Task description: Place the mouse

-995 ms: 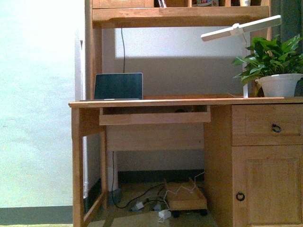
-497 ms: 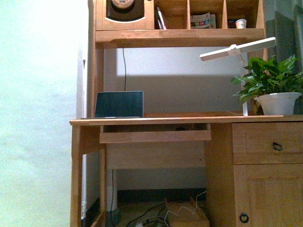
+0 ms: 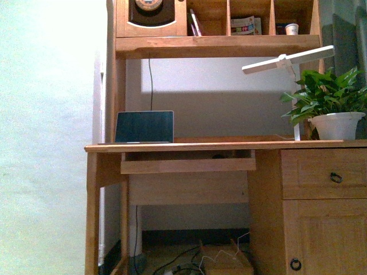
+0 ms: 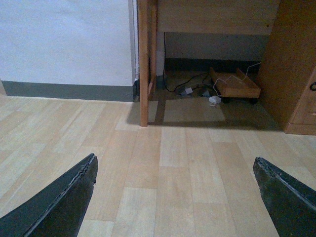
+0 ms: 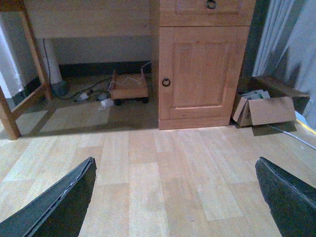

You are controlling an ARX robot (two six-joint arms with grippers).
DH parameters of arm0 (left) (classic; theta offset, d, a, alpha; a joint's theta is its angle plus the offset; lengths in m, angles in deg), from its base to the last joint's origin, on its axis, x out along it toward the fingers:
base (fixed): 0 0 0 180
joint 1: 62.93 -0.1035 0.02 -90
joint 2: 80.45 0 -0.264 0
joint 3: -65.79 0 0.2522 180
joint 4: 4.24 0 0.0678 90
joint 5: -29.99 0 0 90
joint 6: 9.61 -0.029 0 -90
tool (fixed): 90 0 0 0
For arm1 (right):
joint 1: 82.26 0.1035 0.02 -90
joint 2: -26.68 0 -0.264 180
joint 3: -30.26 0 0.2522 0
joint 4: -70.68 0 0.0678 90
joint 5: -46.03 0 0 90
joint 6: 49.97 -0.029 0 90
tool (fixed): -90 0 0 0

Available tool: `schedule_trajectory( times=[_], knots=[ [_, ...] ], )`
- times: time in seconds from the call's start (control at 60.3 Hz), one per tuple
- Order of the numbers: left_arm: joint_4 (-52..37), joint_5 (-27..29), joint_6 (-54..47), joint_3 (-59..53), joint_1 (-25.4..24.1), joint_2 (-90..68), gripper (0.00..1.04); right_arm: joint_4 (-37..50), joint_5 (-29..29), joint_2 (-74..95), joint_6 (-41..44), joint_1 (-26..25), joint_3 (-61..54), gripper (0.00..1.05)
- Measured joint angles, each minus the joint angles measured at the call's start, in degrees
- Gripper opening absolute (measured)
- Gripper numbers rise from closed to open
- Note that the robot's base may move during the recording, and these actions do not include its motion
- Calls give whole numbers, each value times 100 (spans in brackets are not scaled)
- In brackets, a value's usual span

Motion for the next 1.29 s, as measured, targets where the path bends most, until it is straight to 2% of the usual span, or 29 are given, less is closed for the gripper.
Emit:
schedule_trajectory(
  times=[1.293],
  knots=[
    [0, -2, 0, 0, 0, 2, 97, 0, 0, 0, 0, 0, 0, 97]
  ],
)
